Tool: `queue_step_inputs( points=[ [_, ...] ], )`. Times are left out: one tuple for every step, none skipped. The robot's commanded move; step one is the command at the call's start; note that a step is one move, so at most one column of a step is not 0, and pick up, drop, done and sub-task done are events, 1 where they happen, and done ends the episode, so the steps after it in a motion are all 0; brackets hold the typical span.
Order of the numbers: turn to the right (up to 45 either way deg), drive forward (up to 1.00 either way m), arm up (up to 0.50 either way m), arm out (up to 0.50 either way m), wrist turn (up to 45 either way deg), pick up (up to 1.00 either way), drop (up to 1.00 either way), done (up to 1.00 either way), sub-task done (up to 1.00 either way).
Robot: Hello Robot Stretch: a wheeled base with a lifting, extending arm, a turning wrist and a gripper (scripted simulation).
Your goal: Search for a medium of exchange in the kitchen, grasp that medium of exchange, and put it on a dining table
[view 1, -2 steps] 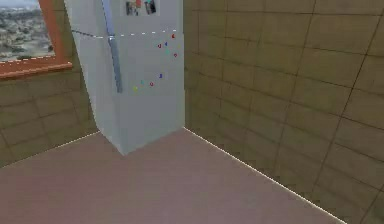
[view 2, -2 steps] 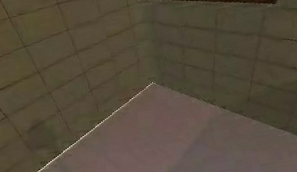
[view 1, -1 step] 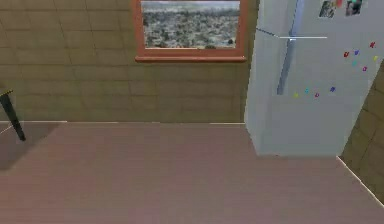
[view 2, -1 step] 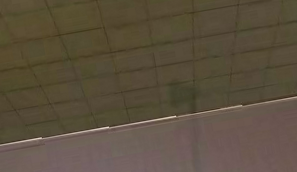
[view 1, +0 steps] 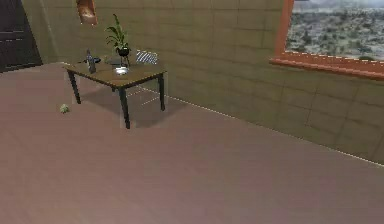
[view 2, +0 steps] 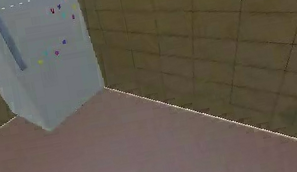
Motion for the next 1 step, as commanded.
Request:
queue_step_inputs(
  points=[
    [0.0, 1.0, 0.0, 0.0, 0.0, 0.0, 0.0, 0.0, 0.0]
  ],
)
